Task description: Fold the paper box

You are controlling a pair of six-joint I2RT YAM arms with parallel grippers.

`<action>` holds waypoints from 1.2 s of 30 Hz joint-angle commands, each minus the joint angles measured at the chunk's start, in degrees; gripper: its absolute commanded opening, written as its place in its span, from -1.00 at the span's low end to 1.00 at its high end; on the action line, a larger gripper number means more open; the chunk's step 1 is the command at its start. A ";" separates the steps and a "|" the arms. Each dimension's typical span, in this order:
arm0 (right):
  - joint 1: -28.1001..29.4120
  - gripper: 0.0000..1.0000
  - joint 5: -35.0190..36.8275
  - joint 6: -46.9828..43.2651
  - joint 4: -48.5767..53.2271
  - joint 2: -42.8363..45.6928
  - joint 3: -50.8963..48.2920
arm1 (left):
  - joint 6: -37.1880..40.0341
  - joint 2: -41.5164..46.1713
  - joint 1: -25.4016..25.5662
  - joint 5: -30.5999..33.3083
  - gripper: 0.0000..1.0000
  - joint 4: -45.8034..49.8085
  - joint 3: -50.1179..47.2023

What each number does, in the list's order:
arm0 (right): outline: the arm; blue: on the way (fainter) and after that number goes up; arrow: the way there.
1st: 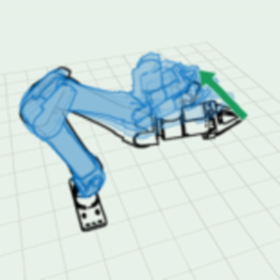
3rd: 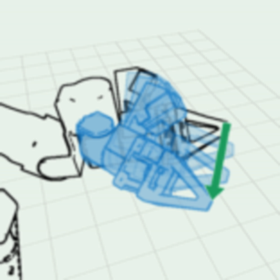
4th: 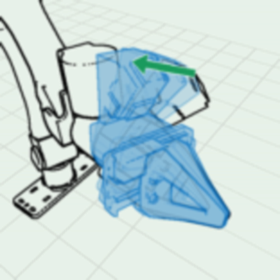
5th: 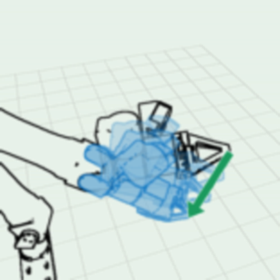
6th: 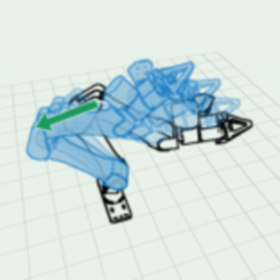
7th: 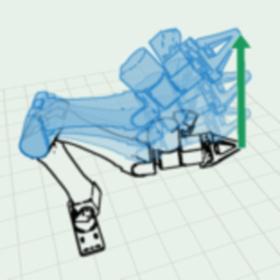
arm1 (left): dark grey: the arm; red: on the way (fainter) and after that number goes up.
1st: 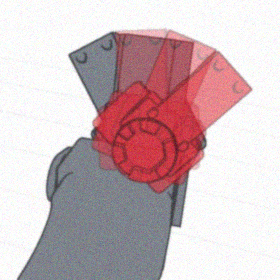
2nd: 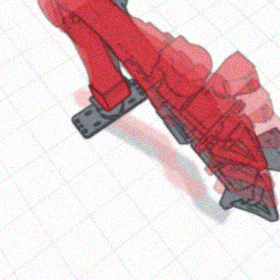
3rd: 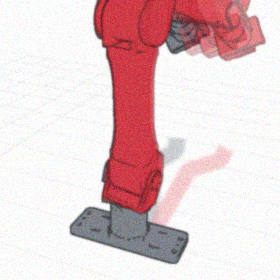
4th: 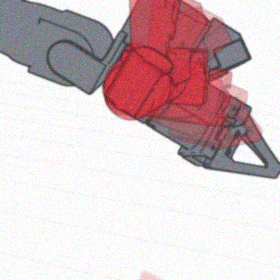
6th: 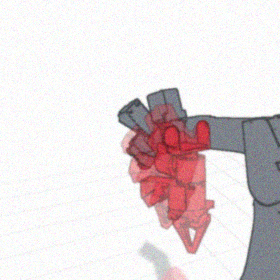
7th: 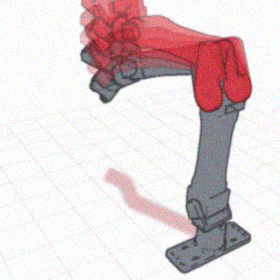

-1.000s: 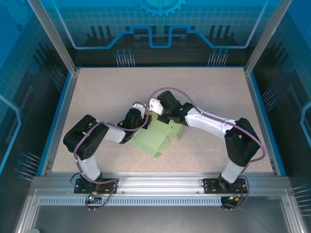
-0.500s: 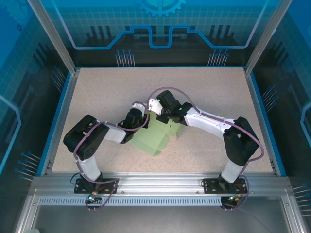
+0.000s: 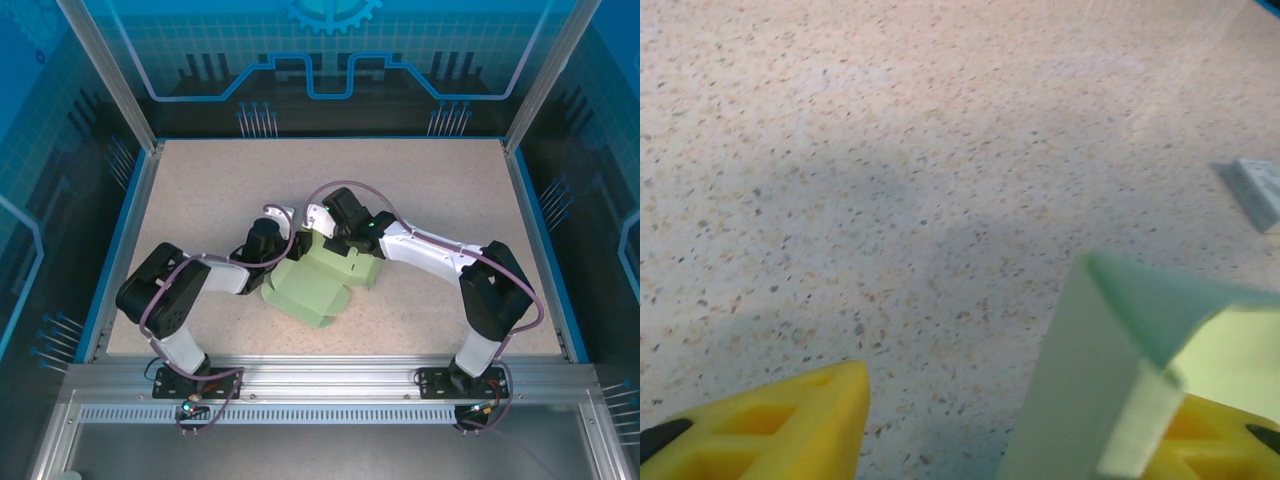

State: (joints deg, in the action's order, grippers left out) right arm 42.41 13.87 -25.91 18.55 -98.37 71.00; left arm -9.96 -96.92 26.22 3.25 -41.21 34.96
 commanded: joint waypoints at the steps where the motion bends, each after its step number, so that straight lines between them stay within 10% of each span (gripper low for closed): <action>1: -0.10 -1.00 -0.90 -0.01 3.72 -0.48 0.94 | 1.79 2.09 -1.06 -1.85 0.11 -0.54 1.94; 36: 0.65 -1.00 -7.23 1.35 1.58 1.69 -1.46 | 0.46 -1.21 0.93 17.44 -0.62 5.00 6.48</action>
State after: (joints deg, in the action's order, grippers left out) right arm 42.30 11.94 -25.43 15.46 -98.43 70.94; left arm -7.40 -98.83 29.21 10.98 -38.33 40.14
